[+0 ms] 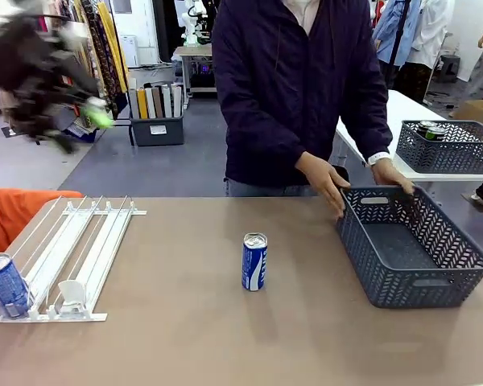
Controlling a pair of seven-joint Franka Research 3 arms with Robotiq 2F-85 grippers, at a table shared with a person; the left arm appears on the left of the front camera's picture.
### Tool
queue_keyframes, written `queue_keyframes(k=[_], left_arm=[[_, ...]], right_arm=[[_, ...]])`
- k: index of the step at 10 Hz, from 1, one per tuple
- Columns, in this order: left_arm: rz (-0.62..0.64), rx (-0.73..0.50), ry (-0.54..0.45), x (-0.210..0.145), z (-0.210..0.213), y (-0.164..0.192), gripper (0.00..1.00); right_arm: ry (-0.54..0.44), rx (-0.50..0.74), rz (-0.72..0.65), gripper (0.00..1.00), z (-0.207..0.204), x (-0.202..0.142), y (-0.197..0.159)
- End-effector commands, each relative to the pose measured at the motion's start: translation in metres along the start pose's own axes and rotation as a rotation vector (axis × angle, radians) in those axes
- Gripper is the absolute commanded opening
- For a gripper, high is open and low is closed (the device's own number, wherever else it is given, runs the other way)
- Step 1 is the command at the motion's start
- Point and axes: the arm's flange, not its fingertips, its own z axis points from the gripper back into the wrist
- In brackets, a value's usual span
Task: Retrieve and store the cans from the dispenser.
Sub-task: Pick up one can from the Automatic Can Dispenser and place it in the middle of the table.
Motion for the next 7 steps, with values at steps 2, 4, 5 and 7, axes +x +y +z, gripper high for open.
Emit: queue_keyframes(k=[2, 4, 5, 7], left_arm=[[0.22, -0.409, -0.126, -0.051, 0.106, 0.157, 1.0], [0.344, -0.555, -0.212, -0.094, 0.126, 0.238, 1.0], [0.388, -0.586, -0.229, -0.107, 0.121, 0.261, 1.0], [0.415, -0.534, -0.221, -0.118, 0.112, 0.279, 1.0]], right_arm=[[-0.01, 0.02, 0.024, 1.0, -0.002, 0.002, 0.001], [-0.01, 0.02, 0.024, 1.0, -0.002, 0.002, 0.001], [-0.01, 0.02, 0.024, 1.0, -0.002, 0.002, 0.001], [-0.01, 0.02, 0.024, 1.0, -0.002, 0.002, 0.001]])
